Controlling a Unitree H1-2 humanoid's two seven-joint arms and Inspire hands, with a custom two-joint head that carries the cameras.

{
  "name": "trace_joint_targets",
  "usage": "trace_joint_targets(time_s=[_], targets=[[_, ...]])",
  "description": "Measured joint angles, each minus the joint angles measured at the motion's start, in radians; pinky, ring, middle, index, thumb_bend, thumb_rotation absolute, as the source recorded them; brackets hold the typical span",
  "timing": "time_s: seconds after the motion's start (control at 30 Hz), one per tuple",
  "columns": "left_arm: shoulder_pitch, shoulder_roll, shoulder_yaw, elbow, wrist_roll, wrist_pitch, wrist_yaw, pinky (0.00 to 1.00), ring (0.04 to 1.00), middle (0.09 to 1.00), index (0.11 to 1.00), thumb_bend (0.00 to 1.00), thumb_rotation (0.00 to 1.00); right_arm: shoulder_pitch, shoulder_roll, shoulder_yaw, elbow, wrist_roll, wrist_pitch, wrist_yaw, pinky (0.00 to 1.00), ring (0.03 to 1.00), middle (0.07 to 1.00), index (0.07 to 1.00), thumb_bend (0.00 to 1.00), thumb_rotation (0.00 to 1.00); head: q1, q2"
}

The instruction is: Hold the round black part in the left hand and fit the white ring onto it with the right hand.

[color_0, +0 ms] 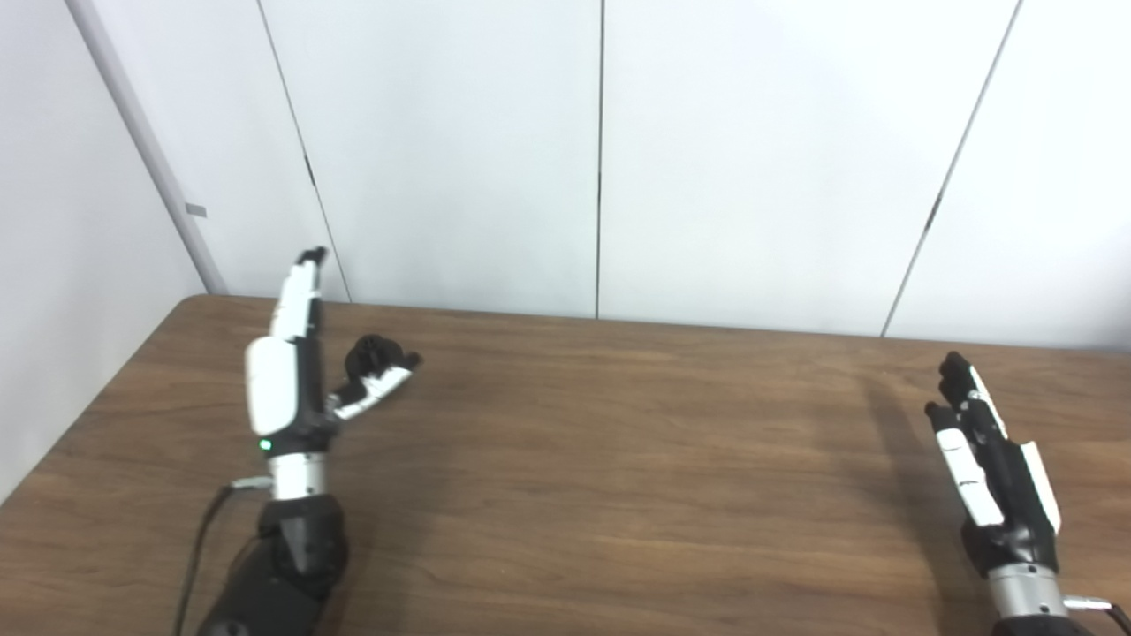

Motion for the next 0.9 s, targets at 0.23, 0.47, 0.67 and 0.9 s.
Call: trace_joint_targets(time_s=[0.23, 0.47, 0.67, 0.9], targets=[[-0.011, 0.034, 0.055, 0.056, -0.096, 0.054, -0.154, 0.92, 0.995, 1.000, 1.000, 0.93, 0.30, 0.001, 0.000, -0.001, -0.002, -0.007, 0.001, -0.001, 0.93, 0.976, 0.963, 0.957, 0.32, 0.76, 0.009, 0.003], [-0.022, 0.067, 0.080, 0.089, -0.183, 0.180, -0.378, 0.97, 1.000, 1.000, 0.999, 1.00, 0.31, 0.006, 0.000, -0.001, -0.013, -0.001, 0.002, 0.000, 0.91, 0.974, 0.965, 0.960, 0.33, 0.76, 0.031, 0.012], [-0.013, 0.119, 0.078, 0.092, -0.231, 0.229, -0.536, 0.92, 0.992, 1.000, 0.957, 1.00, 0.34, 0.008, -0.002, -0.002, -0.015, -0.008, 0.002, -0.001, 0.90, 0.972, 0.968, 0.961, 0.33, 0.75, 0.034, 0.015], [-0.016, 0.165, 0.058, 0.092, -0.221, 0.236, -0.604, 0.92, 1.000, 1.000, 0.908, 1.00, 0.36, 0.009, -0.002, -0.002, -0.017, -0.017, 0.002, -0.003, 0.88, 0.961, 0.955, 0.952, 0.34, 0.75, 0.043, 0.018]])
